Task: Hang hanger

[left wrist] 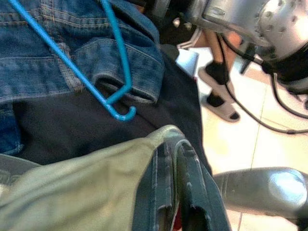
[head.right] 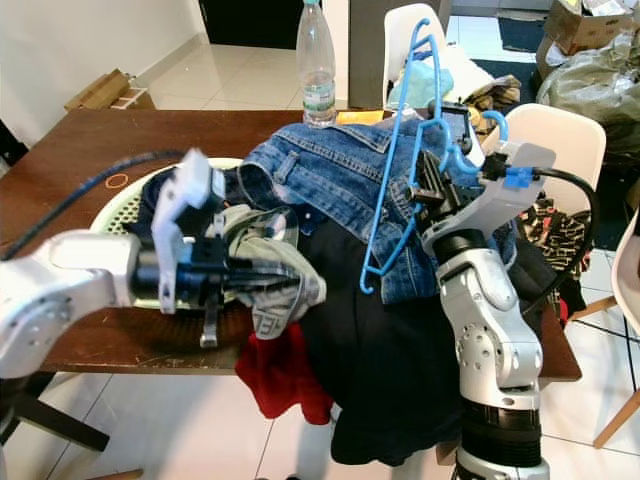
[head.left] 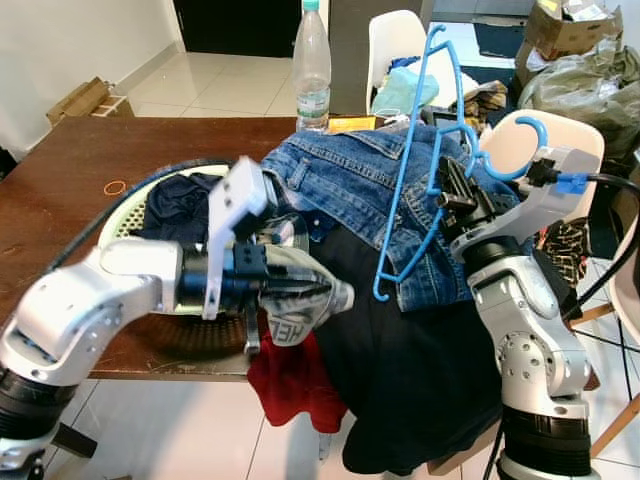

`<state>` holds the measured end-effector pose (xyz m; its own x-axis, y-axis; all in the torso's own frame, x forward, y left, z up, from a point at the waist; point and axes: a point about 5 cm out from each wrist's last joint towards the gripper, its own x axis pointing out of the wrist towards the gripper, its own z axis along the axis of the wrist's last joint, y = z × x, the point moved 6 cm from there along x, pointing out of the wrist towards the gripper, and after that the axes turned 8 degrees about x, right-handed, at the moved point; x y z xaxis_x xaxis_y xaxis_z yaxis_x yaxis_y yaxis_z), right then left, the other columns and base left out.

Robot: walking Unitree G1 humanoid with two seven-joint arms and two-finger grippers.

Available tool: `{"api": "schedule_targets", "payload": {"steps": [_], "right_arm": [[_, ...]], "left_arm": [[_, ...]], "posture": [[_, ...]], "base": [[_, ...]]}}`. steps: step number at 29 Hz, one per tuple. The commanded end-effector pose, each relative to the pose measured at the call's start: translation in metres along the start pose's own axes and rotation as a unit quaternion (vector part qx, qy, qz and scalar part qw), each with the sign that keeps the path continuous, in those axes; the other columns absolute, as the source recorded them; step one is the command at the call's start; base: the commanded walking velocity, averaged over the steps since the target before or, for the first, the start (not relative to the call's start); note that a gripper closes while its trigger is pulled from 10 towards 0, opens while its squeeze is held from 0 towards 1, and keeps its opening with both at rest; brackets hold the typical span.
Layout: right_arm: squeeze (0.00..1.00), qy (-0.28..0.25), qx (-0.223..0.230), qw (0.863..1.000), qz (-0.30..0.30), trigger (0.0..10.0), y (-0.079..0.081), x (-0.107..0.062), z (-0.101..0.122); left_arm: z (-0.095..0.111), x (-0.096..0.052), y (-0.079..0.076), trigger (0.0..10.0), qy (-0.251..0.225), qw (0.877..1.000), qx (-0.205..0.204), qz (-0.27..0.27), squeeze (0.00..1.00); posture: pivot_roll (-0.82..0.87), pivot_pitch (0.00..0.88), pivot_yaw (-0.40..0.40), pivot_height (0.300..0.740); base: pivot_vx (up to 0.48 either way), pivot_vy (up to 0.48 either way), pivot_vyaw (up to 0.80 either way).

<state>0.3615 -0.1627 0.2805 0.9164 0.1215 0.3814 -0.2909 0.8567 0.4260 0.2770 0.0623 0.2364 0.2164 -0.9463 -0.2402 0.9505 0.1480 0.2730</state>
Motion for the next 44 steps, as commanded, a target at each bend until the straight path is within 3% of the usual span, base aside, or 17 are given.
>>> {"api": "schedule_targets", "payload": {"steps": [1,9,11,12,13,15,16,17,18,19,20,22,26,29,31,36,44], "right_arm": [[0.00,0.022,-0.008,1.000,-0.018,10.0,-0.008,-0.003,-0.010],[0.00,0.026,-0.010,0.999,-0.019,10.0,-0.009,-0.004,-0.011],[0.00,0.029,-0.009,0.999,-0.019,10.0,-0.009,-0.004,-0.013],[0.00,0.029,-0.009,0.999,-0.019,10.0,-0.009,-0.004,-0.013],[0.00,0.031,-0.008,0.999,-0.019,10.0,-0.009,-0.004,-0.014],[0.00,0.031,-0.008,0.999,-0.019,10.0,-0.009,-0.004,-0.014],[0.00,0.033,-0.006,0.999,-0.018,10.0,-0.008,-0.004,-0.016],[0.00,0.033,-0.006,0.999,-0.018,10.0,-0.008,-0.004,-0.016],[0.00,0.035,-0.005,0.999,-0.016,10.0,-0.007,-0.004,-0.017],[0.00,0.036,-0.004,0.999,-0.015,10.0,-0.006,-0.003,-0.018],[0.00,0.036,-0.004,0.999,-0.015,10.0,-0.006,-0.003,-0.018],[0.00,0.037,-0.003,0.999,-0.014,10.0,-0.005,-0.003,-0.018],[0.00,0.037,-0.003,0.999,-0.014,10.0,-0.005,-0.003,-0.018],[0.00,0.036,-0.004,0.999,-0.018,10.0,-0.007,-0.004,-0.018],[0.00,0.034,-0.004,0.999,-0.021,10.0,-0.008,-0.005,-0.017],[0.00,0.033,-0.005,0.999,-0.023,10.0,-0.009,-0.006,-0.016],[0.00,0.033,-0.006,0.999,-0.023,10.0,-0.009,-0.006,-0.016]], "left_arm": [[-0.010,-0.005,-0.005,10.0,0.024,1.000,-0.002,-0.008,1.00],[0.009,-0.018,0.006,10.0,-0.007,1.000,0.009,0.029,1.00],[0.048,-0.038,0.031,10.0,-0.081,0.991,0.014,0.103,1.00],[0.048,-0.038,0.031,10.0,-0.081,0.991,0.014,0.103,1.00],[0.061,-0.049,0.046,10.0,-0.106,0.983,0.010,0.147,1.00],[0.061,-0.049,0.046,10.0,-0.106,0.983,0.010,0.147,1.00],[0.062,-0.059,0.067,10.0,-0.100,0.973,0.005,0.208,1.00],[0.062,-0.059,0.067,10.0,-0.100,0.973,0.005,0.208,1.00],[0.043,-0.069,0.095,10.0,-0.056,0.954,-0.009,0.294,1.00],[0.012,-0.080,0.122,10.0,0.009,0.924,-0.024,0.382,0.00],[0.012,-0.080,0.122,10.0,0.009,0.924,-0.024,0.382,0.00],[-0.024,-0.088,0.140,10.0,0.078,0.885,-0.039,0.457,0.00],[-0.033,-0.082,0.140,10.0,0.079,0.882,-0.054,0.462,0.00],[-0.045,-0.052,0.135,10.0,0.094,0.886,-0.061,0.450,0.00],[-0.045,-0.020,0.125,10.0,0.093,0.897,-0.052,0.428,0.00],[-0.019,0.008,0.119,10.0,0.067,0.909,0.003,0.412,0.00],[-0.020,0.026,0.103,10.0,0.098,0.910,0.022,0.402,0.00]], "posture": [[0.04,0.140,0.033,0.740],[0.05,0.146,0.031,0.740],[0.06,0.151,0.028,0.740],[0.06,0.151,0.028,0.740],[0.06,0.154,0.025,0.740],[0.06,0.154,0.025,0.740],[0.06,0.154,0.024,0.740],[0.06,0.154,0.024,0.740],[0.07,0.156,0.021,0.740],[0.07,0.157,0.021,0.740],[0.07,0.157,0.021,0.740],[0.07,0.159,0.023,0.740],[0.06,0.159,0.024,0.740],[0.06,0.159,0.032,0.740],[0.05,0.160,0.039,0.740],[0.05,0.160,0.038,0.740],[0.06,0.157,0.040,0.740]], "base": [[0.000,0.000,0.00],[0.000,0.000,0.00],[0.000,0.000,0.00],[0.000,0.000,0.00],[0.000,0.000,0.00],[0.000,0.000,0.00],[0.000,0.000,0.00],[0.000,0.000,0.00],[0.000,0.000,0.00],[0.000,0.000,0.00],[0.000,0.000,0.00],[0.000,0.000,0.00],[0.000,0.000,0.00],[0.000,0.000,0.00],[0.000,0.000,0.00],[0.000,0.000,0.00],[0.000,0.000,0.00]]}}
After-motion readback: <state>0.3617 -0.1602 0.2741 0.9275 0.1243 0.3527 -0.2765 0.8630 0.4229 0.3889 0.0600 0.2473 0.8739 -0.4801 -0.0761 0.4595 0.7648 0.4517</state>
